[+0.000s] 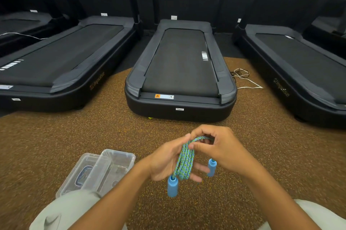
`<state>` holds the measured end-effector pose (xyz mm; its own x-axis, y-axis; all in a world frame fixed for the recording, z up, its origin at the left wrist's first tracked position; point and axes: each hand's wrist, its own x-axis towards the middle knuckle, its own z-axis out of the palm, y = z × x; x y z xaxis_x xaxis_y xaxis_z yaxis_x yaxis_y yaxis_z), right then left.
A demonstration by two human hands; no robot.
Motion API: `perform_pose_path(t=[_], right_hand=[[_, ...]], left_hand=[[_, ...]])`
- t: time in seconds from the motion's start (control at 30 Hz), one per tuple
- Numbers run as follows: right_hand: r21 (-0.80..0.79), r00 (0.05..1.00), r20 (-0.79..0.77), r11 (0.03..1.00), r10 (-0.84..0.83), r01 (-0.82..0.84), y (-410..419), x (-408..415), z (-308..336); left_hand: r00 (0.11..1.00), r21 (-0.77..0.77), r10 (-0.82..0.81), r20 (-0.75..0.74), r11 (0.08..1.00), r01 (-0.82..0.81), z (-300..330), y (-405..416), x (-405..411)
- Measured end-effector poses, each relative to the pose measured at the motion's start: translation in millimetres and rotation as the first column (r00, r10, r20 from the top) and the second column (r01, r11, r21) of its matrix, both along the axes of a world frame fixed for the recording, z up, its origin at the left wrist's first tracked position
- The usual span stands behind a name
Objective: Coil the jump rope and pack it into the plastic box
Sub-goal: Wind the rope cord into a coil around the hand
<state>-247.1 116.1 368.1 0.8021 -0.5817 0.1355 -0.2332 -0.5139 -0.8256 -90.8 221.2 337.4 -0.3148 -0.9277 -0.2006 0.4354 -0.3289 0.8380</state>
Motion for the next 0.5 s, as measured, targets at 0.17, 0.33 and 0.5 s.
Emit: perform_pose_path(t=[0.17, 0.33, 0.5], right_hand=[[0.362, 0.996, 0.087, 0.930, 0.037, -0.066, -4, -1, 0], [0.218, 0.993, 0.103, 0.972, 0.064, -0.086, -15, -1, -5], [0.302, 0.985, 0.162, 0.947, 0.059, -0.106, -24, -1, -11]], left_hand=[[0.981, 0.013, -0.191, -0.040, 0.981, 0.191, -2, 2, 10], [0.972, 0.036, -0.232, -0.046, 0.972, 0.234, -4, 3, 12], [0.945, 0.050, -0.314, -0.095, 0.946, 0.319, 1, 4, 13]])
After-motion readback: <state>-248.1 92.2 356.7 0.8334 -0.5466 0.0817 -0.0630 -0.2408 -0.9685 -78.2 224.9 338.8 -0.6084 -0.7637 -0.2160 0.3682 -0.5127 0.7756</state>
